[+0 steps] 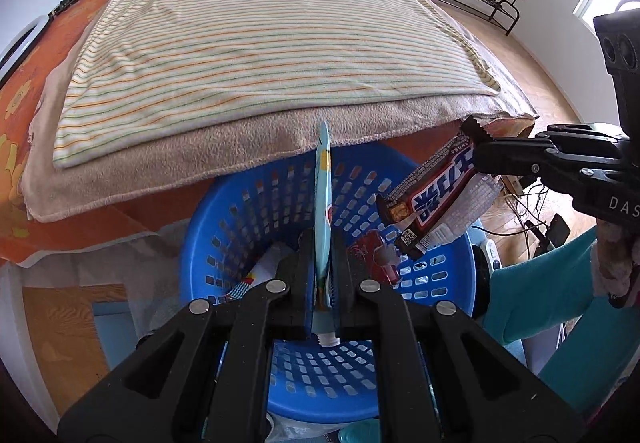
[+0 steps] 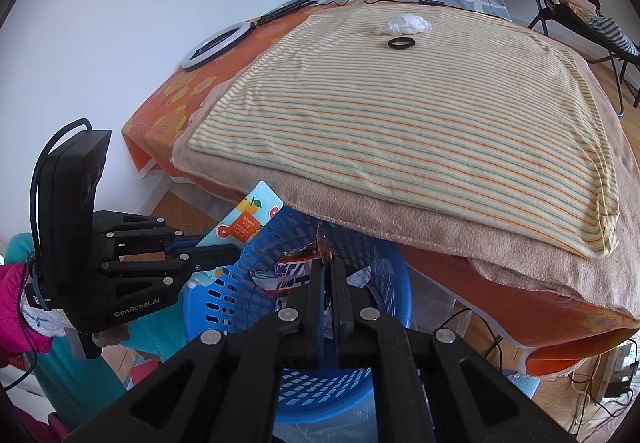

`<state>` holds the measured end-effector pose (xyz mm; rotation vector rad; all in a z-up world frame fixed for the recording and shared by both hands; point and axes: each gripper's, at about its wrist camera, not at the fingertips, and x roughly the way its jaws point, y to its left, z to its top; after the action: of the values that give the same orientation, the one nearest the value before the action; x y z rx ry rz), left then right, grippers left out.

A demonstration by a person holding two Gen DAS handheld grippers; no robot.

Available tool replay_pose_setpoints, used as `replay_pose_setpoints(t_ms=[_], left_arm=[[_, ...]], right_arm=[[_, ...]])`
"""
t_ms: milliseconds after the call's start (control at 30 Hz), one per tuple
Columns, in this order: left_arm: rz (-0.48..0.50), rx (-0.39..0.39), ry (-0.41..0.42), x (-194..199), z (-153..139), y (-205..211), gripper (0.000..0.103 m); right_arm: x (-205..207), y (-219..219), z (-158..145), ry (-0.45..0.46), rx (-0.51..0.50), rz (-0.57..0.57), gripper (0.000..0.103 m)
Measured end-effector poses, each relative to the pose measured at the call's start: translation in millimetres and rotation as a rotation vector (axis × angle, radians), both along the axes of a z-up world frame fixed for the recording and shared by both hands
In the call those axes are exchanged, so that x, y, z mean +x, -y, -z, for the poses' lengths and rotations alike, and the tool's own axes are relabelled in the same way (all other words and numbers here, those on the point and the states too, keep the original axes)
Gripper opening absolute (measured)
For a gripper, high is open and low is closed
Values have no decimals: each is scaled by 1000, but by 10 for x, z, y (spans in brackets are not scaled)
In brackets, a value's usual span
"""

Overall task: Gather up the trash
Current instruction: 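Carry the toothpaste tube and candy bar down over the blue basket, then open both tools to drop the tube and candy bar into the basket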

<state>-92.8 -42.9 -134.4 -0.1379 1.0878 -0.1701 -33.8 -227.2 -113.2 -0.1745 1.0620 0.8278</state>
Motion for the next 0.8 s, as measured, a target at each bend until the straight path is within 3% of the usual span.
replay_pose_setpoints(t_ms=[367,500,567,700,733,800], left_arm=[[-9,16,-59,-12,196,7,5],[-18,28,-68,-5,223,-10,5],[-24,28,-78,1,242,-31,5],[-24,30,-91,4,264,-37,5],[-21,33,-92,2,266,-33,8],[-19,37,-89,-4,268,-20,24]], right_arm=[[-36,5,186,-50,-30,-5,5],[-41,14,200,-56,-30,-3,10],[-41,15,200,-53,-32,0,21],[-41,15,209,-56,-40,8,25],[-40,18,209,-55,-42,11,28],[-36,21,208,-54,-46,17,30]])
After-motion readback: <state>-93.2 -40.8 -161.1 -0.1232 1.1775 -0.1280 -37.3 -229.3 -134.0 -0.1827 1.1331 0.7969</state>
